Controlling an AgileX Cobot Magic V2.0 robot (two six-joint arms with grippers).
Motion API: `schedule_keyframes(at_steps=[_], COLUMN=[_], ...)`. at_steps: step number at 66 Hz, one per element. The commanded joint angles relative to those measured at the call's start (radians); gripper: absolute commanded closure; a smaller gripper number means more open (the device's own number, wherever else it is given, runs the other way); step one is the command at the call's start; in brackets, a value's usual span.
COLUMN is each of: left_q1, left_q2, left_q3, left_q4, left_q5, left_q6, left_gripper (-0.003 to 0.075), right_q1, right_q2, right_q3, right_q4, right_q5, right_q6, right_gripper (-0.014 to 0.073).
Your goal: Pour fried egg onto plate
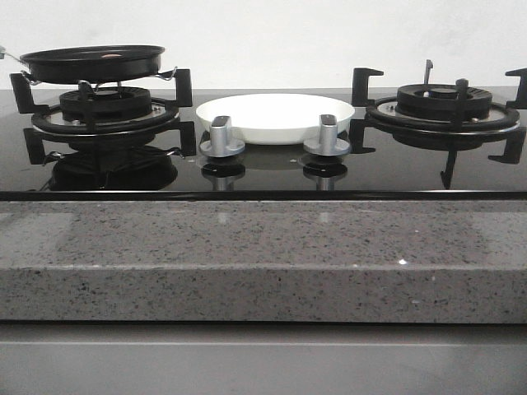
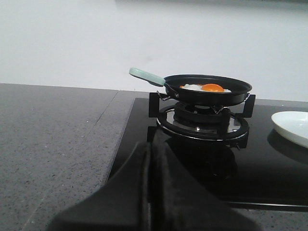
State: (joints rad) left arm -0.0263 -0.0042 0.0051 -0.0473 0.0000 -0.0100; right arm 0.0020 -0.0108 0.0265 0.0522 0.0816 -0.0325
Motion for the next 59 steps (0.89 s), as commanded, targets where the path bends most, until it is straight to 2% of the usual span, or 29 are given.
schedule_keyframes(at_steps=[1,59], left_q1=[0.001,0.001], left_q2=[-0.013,-0.013], left_q3=[0.005,0.005], left_q4=[-0.003,-0.003], left_q5=[-0.078,-0.096], left_q6=[-0.001,-0.001], left_gripper=[0.0740,0.0740], right_q1=[-0.009,-0.009], right_q2=[-0.018,-0.018], right_q3=[-0.007,-0.007], right_q4=[-0.013,-0.013], right_q5=[-0.082,-0.082], right_q6=[-0.007,-0.007], right_gripper=[0.0660,0.0660])
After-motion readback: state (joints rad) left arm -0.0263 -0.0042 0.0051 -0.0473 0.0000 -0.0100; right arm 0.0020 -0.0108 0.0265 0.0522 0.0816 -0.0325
